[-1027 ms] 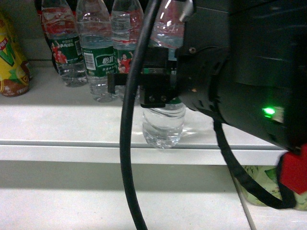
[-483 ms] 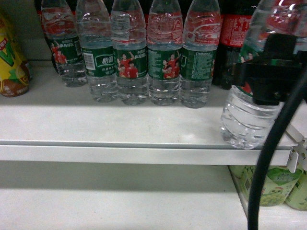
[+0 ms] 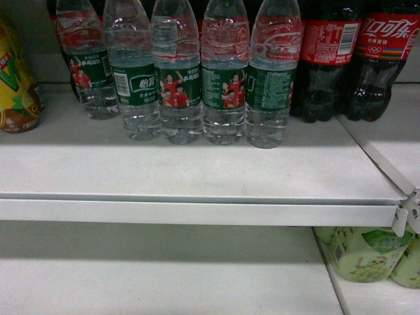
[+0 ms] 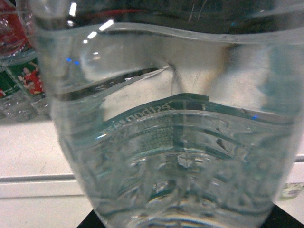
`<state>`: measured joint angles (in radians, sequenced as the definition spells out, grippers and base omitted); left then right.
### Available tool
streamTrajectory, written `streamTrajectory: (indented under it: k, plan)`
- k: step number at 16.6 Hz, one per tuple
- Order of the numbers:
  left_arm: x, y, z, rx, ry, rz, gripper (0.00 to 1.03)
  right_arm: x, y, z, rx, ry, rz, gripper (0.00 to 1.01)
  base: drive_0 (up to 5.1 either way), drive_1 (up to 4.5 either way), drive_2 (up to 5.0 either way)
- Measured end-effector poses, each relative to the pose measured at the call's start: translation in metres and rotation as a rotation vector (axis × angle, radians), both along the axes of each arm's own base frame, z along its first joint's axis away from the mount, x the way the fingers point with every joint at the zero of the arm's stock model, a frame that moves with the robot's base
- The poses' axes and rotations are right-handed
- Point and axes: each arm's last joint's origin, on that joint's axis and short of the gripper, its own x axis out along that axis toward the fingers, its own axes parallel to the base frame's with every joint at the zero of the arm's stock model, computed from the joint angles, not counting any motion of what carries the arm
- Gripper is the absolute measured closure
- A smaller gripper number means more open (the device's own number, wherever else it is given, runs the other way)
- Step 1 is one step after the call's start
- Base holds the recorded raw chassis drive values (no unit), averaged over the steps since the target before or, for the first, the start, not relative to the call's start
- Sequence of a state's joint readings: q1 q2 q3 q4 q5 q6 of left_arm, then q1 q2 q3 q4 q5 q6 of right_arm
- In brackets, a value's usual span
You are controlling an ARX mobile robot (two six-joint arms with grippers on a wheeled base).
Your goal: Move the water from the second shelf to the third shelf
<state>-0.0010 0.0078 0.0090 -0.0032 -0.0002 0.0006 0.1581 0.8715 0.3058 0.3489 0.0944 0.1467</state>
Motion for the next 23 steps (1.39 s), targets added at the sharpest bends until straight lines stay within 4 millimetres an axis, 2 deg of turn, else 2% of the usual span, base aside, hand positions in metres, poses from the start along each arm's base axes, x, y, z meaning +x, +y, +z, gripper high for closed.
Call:
streamTrajectory:
  k: [3, 9, 23]
  plan:
    - [0.0, 0.0, 0.0, 0.0, 0.0, 0.0, 0.05, -0.017, -0.007, 0.007, -0.008, -0.008, -0.001, 0.61, 0.0, 0.0, 0.0]
    - [0.0, 0.0, 0.0, 0.0, 0.0, 0.0, 0.05, -0.037, -0.004, 0.009, 0.005, -0.025, 0.002, 0.61, 0.0, 0.0, 0.0]
    - [0.0, 0.0, 0.0, 0.0, 0.0, 0.0, 0.05, -0.043, -0.006, 0.011, 0.013, -0.041, -0.024, 0.61, 0.0, 0.0, 0.0]
